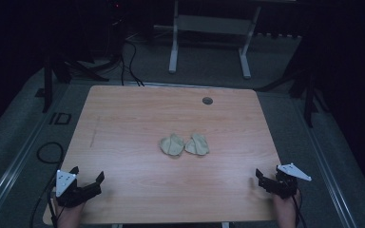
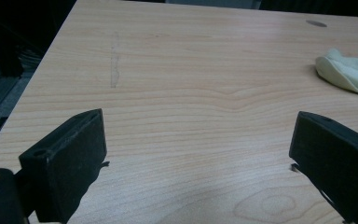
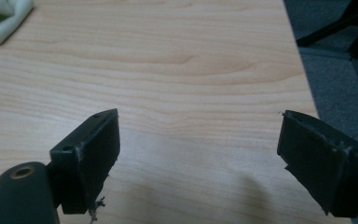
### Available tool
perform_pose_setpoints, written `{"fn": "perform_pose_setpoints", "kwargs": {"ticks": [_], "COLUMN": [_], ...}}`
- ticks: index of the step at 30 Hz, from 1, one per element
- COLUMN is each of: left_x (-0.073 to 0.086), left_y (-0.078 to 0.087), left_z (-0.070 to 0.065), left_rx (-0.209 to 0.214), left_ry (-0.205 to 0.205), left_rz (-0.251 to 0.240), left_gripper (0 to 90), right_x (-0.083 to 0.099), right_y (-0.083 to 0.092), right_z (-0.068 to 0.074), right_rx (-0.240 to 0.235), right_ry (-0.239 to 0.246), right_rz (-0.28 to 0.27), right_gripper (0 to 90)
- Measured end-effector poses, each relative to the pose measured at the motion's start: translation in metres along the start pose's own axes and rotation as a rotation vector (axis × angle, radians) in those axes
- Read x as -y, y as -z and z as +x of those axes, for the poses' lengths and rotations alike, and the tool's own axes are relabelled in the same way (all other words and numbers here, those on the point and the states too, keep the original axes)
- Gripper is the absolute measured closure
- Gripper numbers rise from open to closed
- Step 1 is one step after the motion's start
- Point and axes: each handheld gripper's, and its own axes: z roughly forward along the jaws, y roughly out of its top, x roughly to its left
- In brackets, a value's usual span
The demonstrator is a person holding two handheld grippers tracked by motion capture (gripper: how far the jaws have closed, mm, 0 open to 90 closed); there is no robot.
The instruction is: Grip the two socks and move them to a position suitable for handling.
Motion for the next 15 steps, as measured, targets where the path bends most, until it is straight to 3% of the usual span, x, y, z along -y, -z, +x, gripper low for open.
{"fn": "perform_pose_setpoints", "kwargs": {"ticks": [1, 3, 5, 6, 11, 14, 15], "left_x": [0.0000, -0.0014, -0.0014, -0.0033, -0.0013, -0.0010, -0.0010], "left_y": [0.0000, 0.0032, 0.0032, 0.0056, 0.0014, 0.0006, 0.0005], "left_z": [0.0000, 0.0008, 0.0008, -0.0006, -0.0001, 0.0000, -0.0001], "left_rx": [0.000, 0.072, 0.072, 0.068, 0.032, 0.027, 0.028], "left_ry": [0.000, 0.027, 0.027, 0.020, 0.001, -0.001, 0.000], "left_rz": [0.000, -0.063, -0.063, -0.100, -0.034, -0.020, -0.019], "left_gripper": [3.8, 3.8, 3.8, 3.8, 3.8, 3.8, 3.8], "right_x": [-0.0001, -0.0002, -0.0002, -0.0003, -0.0031, -0.0044, -0.0053], "right_y": [-0.0004, -0.0004, -0.0006, -0.0007, 0.0012, 0.0012, -0.0007], "right_z": [0.0004, 0.0006, 0.0005, 0.0002, 0.0038, 0.0067, 0.0096], "right_rx": [-0.004, -0.002, -0.004, -0.002, -0.013, -0.030, -0.056], "right_ry": [0.000, 0.003, 0.001, -0.003, 0.001, 0.010, 0.024], "right_rz": [0.009, 0.008, 0.010, 0.010, 0.013, 0.026, 0.053], "right_gripper": [13.1, 13.1, 13.1, 13.1, 13.2, 13.3, 13.3]}}
